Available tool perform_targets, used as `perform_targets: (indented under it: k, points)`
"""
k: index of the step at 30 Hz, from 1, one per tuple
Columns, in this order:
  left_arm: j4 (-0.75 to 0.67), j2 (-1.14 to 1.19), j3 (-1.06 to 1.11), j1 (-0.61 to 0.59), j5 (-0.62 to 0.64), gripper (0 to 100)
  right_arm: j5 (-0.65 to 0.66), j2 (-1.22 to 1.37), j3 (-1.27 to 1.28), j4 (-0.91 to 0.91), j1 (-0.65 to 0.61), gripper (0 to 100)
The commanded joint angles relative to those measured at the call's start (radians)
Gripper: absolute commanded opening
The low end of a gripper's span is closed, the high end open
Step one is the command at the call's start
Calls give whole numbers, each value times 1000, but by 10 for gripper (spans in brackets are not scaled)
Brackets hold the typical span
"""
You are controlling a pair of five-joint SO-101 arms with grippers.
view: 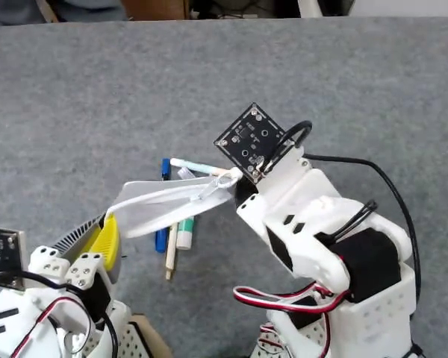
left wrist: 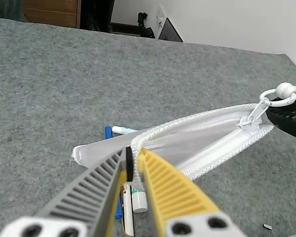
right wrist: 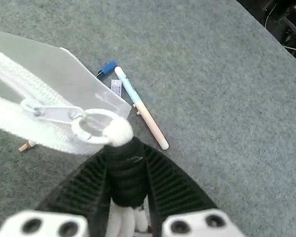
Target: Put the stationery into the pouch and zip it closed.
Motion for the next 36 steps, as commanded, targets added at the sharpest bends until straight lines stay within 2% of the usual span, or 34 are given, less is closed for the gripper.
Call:
perform_targets:
  k: [1,9,16,26,28,33,36]
  points:
    - [-2,9,-5,-1,8,28,-17,-10,-4,3,26,12]
    - [-2,9,-4,-2,8,28,-57,-10,-4,32,28,12]
    - [-2,9,-1,-2,8,28,-57,-10,-4,31,138,12]
    - [-2,9,-1,-2,8,28,-49,-12,-8,31,118,17]
    - [-2,9,-1,-2,8,28,-49,-15,-10,46,66,63]
    - [-2,9,-1,-2,8,28,-51,-93,-7,58,-97,334]
    - [-2,11,-1,-2,8,28,-49,-136,-7,83,-190,449]
